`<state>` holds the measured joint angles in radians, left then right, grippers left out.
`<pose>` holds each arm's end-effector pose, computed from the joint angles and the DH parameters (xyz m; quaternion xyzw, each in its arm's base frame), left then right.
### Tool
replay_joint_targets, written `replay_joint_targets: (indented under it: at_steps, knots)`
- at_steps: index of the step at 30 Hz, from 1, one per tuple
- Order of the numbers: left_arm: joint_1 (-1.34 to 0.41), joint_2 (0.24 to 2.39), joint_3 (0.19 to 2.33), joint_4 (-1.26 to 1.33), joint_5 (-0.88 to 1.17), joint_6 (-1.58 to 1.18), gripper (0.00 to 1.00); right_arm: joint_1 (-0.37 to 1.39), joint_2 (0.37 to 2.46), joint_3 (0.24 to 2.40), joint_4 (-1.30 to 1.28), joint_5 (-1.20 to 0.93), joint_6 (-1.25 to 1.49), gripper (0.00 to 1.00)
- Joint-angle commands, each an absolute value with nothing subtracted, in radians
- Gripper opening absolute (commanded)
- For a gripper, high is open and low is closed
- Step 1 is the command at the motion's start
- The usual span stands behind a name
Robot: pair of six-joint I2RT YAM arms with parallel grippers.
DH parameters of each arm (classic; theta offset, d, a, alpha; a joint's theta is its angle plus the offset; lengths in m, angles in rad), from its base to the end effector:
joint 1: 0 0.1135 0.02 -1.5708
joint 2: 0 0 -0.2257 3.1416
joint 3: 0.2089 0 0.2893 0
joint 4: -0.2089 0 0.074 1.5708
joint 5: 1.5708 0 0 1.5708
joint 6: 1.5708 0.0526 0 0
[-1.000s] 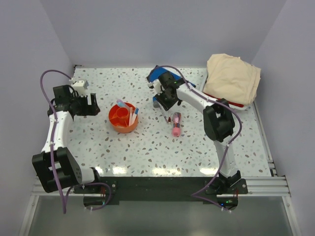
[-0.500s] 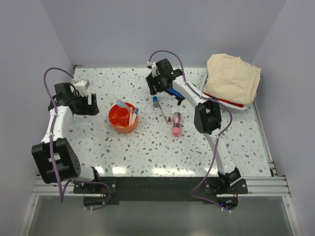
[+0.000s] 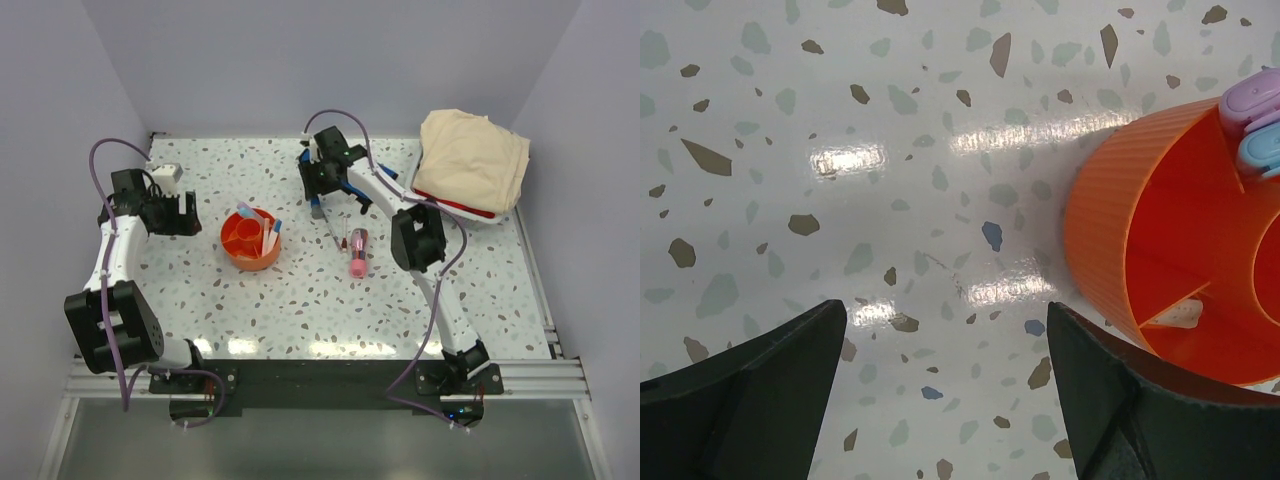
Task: Sort the stationery into containers
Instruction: Pick up the stationery from the center of the board.
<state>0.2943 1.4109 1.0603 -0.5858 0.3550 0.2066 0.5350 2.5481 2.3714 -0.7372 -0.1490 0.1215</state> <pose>0.3341 0.0822 0.1961 0.0140 0.9367 -0.0864 0.3390 0.4891 0.2990 0.1492 -0.2173 0.9189 0.1704 0.2818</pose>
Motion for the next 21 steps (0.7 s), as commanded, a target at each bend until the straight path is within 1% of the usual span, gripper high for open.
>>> replay_joint_targets:
  at_steps: [1,7,10,11,17,18,19,20,21]
  knots:
    - [0.302,1.382,1.066,-0.580,0.370,0.236,0.86,0.564,2.572,2.415,-0.724,-0.129,0.149,0.55]
    - [0.301,1.371,1.080,-0.594,0.379,0.249,0.87,0.583,2.595,2.398,-0.726,-0.083,0.176,0.54]
    - [0.301,1.364,1.089,-0.607,0.394,0.253,0.87,0.595,2.602,2.390,-0.730,-0.051,0.175,0.51]
    - [0.302,1.361,1.092,-0.612,0.397,0.256,0.87,0.598,2.603,2.388,-0.733,-0.025,0.175,0.49]
    - [0.302,1.338,1.108,-0.638,0.408,0.290,0.87,0.640,2.596,2.367,-0.744,0.038,0.138,0.48]
    - [0.302,1.336,1.106,-0.640,0.407,0.296,0.87,0.643,2.588,2.359,-0.744,0.041,0.132,0.44]
    - [0.302,1.333,1.103,-0.640,0.407,0.302,0.87,0.646,2.585,2.341,-0.745,0.043,0.120,0.35]
    - [0.302,1.327,1.098,-0.635,0.408,0.305,0.87,0.647,2.582,2.333,-0.747,0.037,0.114,0.23]
    - [0.302,1.325,1.089,-0.632,0.407,0.305,0.87,0.649,2.579,2.327,-0.750,0.037,0.106,0.05]
